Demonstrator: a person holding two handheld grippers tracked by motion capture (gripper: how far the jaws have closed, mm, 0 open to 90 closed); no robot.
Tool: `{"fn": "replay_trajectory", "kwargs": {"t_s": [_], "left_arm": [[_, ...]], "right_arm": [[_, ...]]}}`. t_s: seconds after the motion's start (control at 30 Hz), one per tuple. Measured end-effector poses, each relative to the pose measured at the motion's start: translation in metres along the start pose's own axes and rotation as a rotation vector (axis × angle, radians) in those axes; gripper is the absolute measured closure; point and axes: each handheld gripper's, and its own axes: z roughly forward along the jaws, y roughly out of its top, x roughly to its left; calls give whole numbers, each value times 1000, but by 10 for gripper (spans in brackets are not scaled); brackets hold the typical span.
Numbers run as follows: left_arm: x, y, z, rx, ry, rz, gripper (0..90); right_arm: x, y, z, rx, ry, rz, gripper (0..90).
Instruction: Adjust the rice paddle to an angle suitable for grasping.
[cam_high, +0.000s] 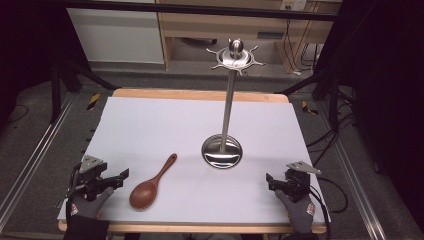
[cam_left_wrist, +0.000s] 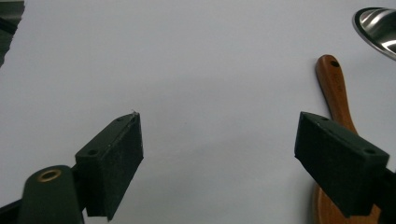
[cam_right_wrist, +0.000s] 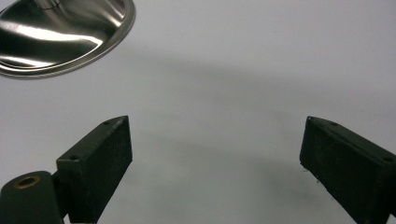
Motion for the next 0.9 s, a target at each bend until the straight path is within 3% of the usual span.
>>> {"fn": "replay_trajectory", "kwargs": {"t_s": [0.17,0.4,0.9], "left_arm": [[-4,1,-1,5,-15,9,165],[-13,3,0,11,-40,31,183],[-33,12,4,41,-81,89,185]], "right_arm": [[2,0,-1,1,14,0,100],[10,2,-1,4,1,-60,104],[11,3,-2,14,3,-54,104]]}}
